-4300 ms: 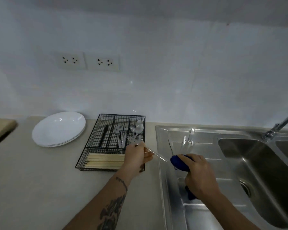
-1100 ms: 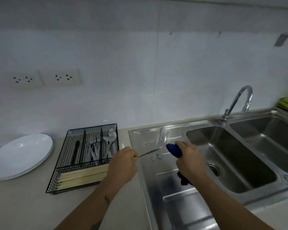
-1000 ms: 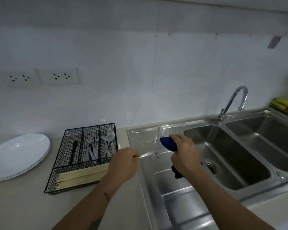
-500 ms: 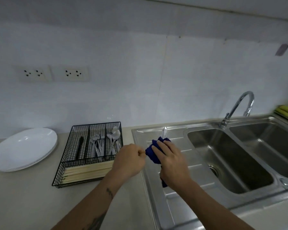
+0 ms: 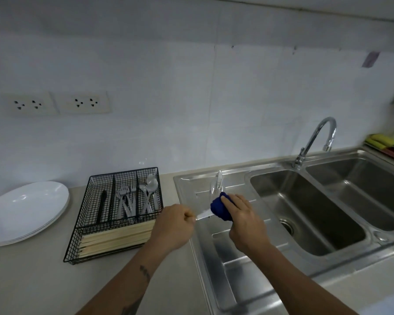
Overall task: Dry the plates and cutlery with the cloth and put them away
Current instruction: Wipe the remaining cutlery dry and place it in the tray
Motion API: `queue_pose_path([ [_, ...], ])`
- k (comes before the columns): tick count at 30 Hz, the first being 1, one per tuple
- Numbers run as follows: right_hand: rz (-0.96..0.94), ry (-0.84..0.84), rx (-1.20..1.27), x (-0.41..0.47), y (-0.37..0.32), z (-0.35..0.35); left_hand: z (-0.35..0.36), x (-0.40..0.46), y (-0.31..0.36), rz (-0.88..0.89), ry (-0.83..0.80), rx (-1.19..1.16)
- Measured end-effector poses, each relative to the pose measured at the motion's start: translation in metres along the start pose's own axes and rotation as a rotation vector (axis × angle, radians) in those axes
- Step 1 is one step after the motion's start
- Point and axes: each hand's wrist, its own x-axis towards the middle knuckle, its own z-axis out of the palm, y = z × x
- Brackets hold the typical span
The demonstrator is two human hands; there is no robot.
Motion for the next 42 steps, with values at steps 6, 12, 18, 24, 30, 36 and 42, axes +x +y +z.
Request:
queue_pose_path([
  [6,0.104,0.093,0.073,0.012,-0.004,-0.007,0.008,0.002,-0.005,-0.192,-0.05,-0.167],
  [12,0.149,0.123,0.174,0.019,-0.039,-0.006,0.0,0.016,0.012,-0.396,0.032,-0.625],
  [18,-0.022,0.068,0.192,0.002,-0.063,0.016,-0.011,0.023,0.024,-0.509,0.106,-1.053],
  [24,-0.057,-0.019,0.013,-0.019,-0.041,0.029,-0.014,0.013,0.01,-0.711,0.166,-1.365],
  [30,-0.163,0.017,-0.053,-0.007,-0.046,0.021,-0.015,0.014,0.015,-0.69,0.094,-1.439],
  [36,-0.081,0.06,-0.063,0.003,-0.017,0.015,-0.005,0.007,0.011,-0.49,-0.083,-1.346],
  [42,-0.008,0.185,-0.001,0.021,-0.036,0.0,0.0,0.012,0.01,-0.361,0.131,-1.018],
])
